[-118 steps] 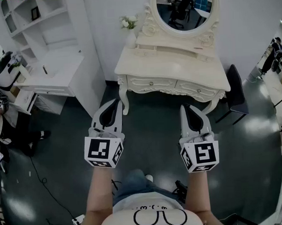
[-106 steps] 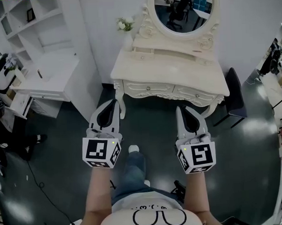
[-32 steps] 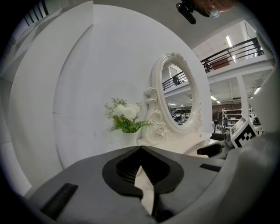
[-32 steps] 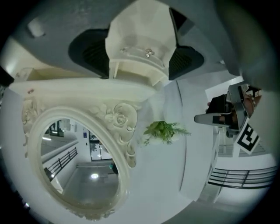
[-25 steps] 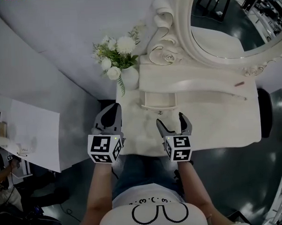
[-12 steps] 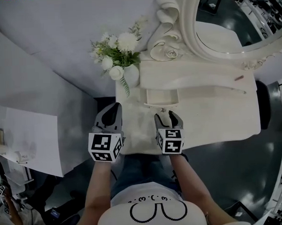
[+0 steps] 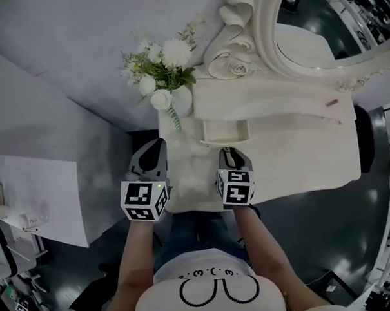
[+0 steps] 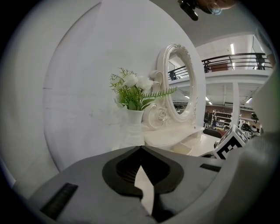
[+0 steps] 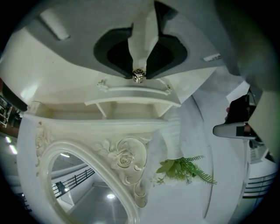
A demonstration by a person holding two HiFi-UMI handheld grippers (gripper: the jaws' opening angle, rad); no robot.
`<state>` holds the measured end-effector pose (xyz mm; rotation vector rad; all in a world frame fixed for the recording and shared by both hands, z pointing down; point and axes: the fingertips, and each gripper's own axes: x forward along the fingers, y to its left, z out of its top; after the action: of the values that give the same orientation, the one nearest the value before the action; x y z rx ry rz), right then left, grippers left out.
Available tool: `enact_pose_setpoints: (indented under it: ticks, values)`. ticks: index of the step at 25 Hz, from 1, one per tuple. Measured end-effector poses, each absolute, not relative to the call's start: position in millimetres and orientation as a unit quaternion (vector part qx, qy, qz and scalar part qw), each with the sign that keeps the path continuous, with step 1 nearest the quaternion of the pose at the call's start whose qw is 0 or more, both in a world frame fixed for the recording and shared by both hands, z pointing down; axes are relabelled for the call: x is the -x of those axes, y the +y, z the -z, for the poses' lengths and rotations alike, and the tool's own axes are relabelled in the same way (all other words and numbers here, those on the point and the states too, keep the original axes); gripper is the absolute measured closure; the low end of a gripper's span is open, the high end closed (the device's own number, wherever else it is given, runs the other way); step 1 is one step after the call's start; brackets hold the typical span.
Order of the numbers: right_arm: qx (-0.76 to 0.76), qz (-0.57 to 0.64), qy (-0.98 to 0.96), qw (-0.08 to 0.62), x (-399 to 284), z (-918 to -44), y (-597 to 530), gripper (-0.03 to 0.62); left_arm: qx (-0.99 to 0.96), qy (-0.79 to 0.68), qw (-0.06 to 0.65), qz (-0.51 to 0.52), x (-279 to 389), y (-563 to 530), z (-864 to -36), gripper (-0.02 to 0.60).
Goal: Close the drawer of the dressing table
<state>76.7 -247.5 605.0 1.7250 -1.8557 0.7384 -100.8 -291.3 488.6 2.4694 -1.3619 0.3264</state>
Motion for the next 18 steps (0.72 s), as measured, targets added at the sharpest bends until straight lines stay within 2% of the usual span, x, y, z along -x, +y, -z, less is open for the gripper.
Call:
enact_pose_setpoints:
  ticks: [18]
  values:
    - [-0.612,-0.295,-0.687,0.257,-81.2,-597.9,-275.1,0.502,-0.857,-0.489,0.136,-0.091,100.9,-311.0,-464.7,0.583]
